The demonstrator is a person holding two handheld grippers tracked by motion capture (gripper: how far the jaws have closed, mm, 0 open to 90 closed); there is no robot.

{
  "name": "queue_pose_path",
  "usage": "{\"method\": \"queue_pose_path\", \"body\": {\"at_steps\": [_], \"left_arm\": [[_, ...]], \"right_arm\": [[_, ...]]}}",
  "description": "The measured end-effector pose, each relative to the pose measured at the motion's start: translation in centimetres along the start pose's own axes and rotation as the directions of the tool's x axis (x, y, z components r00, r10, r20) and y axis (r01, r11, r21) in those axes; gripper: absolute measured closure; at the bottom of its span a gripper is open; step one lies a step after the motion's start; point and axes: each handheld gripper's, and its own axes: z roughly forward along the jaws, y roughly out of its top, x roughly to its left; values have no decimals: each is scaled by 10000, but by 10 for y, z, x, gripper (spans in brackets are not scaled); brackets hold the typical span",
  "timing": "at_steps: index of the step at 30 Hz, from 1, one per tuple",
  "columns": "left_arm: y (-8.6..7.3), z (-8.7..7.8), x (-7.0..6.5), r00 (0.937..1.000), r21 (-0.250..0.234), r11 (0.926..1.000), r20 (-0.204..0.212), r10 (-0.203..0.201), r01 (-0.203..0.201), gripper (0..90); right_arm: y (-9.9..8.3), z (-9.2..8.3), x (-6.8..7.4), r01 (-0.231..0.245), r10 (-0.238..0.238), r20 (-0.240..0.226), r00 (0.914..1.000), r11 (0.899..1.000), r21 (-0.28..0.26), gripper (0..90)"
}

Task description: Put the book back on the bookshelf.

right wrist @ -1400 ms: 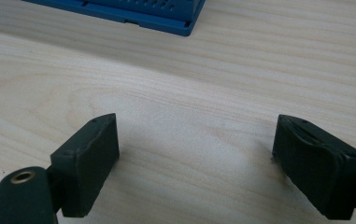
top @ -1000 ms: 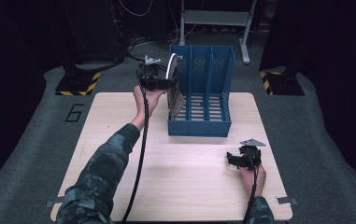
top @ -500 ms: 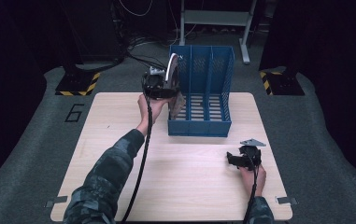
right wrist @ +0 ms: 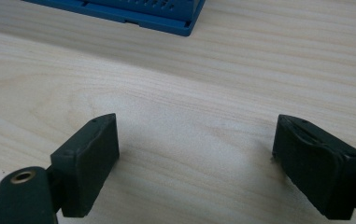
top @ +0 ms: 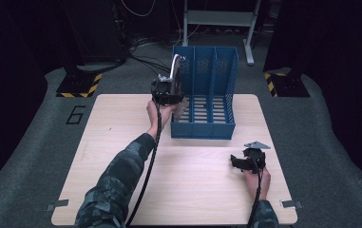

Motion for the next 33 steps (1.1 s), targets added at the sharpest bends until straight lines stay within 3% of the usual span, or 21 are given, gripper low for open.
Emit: {"method": "queue_pose_path", "body": {"at_steps": [6, 11, 27, 33], "left_arm": [[-3, -1, 3, 9996, -62, 9998, -177, -201, 200, 593], [-3, -3, 1, 9982, -146, 9984, -237, -552, 549, 817], [-4, 2, -9, 9938, -827, 9908, -192, -1092, 1073, 838], [-1, 4, -14, 9955, -1168, 9891, -206, -927, 897, 838]], "right_arm": [[0, 0, 0, 6, -6, -4, 10000, 10000, 1, 142], [0, 0, 0, 5, -5, -2, 10000, 10000, 2, 142], [0, 0, 0, 0, 0, -10, 10000, 10000, -4, 142], [0, 0, 0, 7, -7, -34, 10000, 10000, 9, 143]]}}
